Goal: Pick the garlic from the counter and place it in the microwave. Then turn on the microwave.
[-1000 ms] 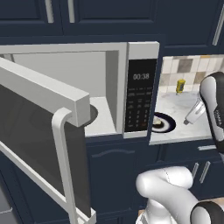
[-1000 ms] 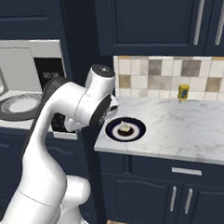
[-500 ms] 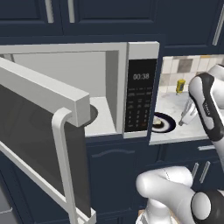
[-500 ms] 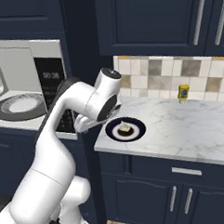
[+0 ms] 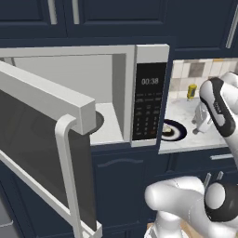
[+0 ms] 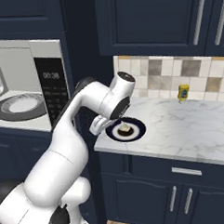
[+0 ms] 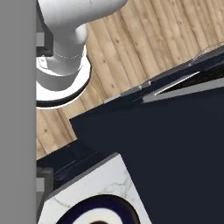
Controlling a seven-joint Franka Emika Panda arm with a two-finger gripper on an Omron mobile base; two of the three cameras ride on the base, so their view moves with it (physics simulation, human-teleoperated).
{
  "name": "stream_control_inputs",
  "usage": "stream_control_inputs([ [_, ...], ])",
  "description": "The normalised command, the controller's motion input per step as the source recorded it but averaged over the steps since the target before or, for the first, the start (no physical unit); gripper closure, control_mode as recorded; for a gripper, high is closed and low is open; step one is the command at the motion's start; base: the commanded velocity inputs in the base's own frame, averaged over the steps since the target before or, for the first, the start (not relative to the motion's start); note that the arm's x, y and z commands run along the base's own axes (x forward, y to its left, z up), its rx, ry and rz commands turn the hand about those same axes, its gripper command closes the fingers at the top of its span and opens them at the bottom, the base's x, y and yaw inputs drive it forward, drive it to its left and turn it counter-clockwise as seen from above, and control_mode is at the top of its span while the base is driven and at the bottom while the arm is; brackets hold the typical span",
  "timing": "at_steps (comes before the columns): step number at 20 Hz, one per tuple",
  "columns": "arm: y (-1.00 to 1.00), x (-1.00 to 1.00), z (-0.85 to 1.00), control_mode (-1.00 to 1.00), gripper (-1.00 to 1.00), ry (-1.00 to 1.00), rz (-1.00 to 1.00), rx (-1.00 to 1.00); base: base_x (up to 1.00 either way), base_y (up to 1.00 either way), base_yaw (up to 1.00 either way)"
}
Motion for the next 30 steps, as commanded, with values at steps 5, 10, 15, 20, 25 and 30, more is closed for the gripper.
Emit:
stream_control_inputs([
  [5, -0.06, 0.4, -0.2, -1.0, -1.0, 0.0, 0.12, 0.07, 0.0, 0.0, 0.0],
  [10, 0.0, 0.29, -0.23, -1.0, -1.0, 0.0, 0.07, 0.08, 0.0, 0.0, 0.0],
  [15, 0.0, 0.1, -0.21, -1.0, -1.0, -0.07, 0.03, 0.04, 0.0, 0.0, 0.0],
  [20, 0.0, 0.14, -0.19, -1.0, -1.0, -0.05, 0.0, 0.02, 0.0, 0.0, 0.0],
  [25, 0.0, 0.35, -0.1, -1.0, -1.0, 0.0, 0.0, 0.01, 0.0, 0.0, 0.0],
  [30, 0.0, 0.43, -0.1, -1.0, -1.0, 0.0, 0.0, 0.0, 0.0, 0.0, 0.0],
])
